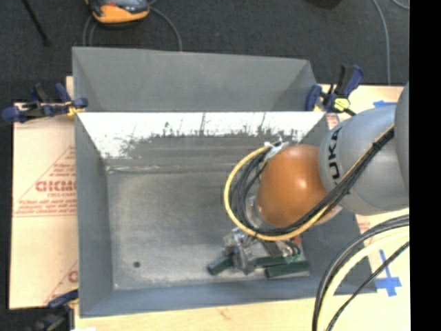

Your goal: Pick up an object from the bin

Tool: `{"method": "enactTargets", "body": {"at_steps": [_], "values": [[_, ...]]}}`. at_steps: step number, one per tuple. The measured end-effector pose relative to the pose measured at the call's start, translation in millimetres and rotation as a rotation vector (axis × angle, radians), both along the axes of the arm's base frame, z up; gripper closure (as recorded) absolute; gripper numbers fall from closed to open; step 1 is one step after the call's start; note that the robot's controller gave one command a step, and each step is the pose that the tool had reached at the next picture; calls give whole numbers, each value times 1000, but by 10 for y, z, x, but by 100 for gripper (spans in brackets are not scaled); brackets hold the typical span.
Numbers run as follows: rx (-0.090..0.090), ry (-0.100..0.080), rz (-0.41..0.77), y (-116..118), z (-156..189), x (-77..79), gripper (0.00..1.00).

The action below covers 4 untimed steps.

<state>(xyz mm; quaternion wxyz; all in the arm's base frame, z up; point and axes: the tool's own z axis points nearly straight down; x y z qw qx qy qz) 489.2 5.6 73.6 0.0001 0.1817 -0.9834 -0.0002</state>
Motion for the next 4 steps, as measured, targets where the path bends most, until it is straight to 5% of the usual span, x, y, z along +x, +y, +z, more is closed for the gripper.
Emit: {"method": "enactTargets", "body": {"at_steps": [1, 3, 4], "values": [[0, 0, -1, 1, 0, 0, 100], [-1, 1, -12, 135, 1154, 108, 100], [1, -3, 25, -6, 1685, -27, 100]]}}
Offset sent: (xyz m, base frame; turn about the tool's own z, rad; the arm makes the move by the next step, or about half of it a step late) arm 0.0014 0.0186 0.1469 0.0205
